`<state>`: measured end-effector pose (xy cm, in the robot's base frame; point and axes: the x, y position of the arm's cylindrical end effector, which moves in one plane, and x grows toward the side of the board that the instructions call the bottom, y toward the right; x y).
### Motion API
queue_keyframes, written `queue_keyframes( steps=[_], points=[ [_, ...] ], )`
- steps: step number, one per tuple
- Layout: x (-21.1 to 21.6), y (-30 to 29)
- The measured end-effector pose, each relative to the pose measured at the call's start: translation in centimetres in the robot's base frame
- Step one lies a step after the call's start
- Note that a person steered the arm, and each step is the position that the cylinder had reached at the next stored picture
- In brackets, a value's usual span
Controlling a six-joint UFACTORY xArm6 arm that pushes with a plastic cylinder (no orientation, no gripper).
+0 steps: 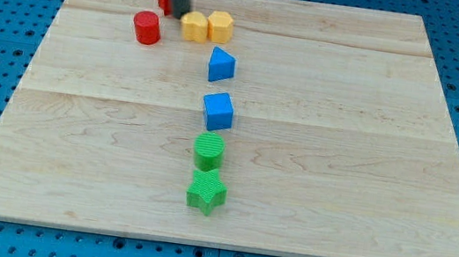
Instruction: Push the red star to the top of the yellow hexagon
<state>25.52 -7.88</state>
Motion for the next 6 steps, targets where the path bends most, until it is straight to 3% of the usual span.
queue_keyframes(
  steps=[2, 3, 4, 5, 6],
  points=[
    [0.4, -11.2],
    [-2.0, -8.8],
    [-3.5, -2.4],
    [-2.6, 1.1],
    [0.2, -11.0]
  ],
)
